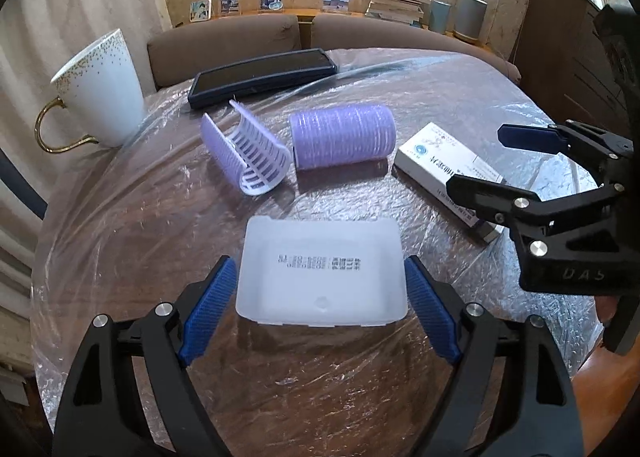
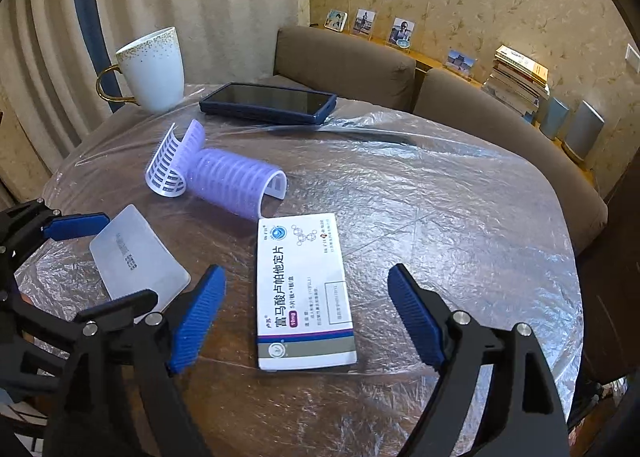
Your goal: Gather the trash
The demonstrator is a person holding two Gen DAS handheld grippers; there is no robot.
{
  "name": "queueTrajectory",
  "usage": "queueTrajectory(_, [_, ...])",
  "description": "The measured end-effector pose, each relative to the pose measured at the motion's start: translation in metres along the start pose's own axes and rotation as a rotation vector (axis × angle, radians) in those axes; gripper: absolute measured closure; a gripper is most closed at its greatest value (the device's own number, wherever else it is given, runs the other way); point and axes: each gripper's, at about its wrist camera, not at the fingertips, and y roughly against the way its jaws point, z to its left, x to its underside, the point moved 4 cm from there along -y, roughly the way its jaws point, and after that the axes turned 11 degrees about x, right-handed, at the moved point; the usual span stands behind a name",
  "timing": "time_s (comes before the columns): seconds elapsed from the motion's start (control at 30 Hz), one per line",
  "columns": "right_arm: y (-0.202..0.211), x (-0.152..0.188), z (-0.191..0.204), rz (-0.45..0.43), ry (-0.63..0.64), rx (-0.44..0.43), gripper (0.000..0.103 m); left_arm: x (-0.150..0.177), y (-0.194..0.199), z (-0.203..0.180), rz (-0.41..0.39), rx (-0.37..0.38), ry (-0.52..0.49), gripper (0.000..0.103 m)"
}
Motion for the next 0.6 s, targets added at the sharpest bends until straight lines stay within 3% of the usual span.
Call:
queueTrajectory(0.1, [-0.004,0.001,0.004,0.015,-0.005,-0.006,0.017,0.002,0.003,-0.001,0.007,0.018,0.006,0.017])
queueTrajectory(0.2, [-0.008,0.002,0.004,0.025,-0.012,-0.004,0.015,0.003,0.008,0.0,-0.01,0.026,-0.001,0.01])
queueTrajectory(0.47, [-0.024,0.003,0.006,0.053,-0.01,-0.01,0.015,0.003,-0.005,0.011,0.038,0.065,0.054,0.01])
queueTrajectory(0.6, [-0.029,0.003,0.01,0.053,0.001,-0.001,0.015,0.001,-0.014,0.009,0.056,0.046,0.048,0.01])
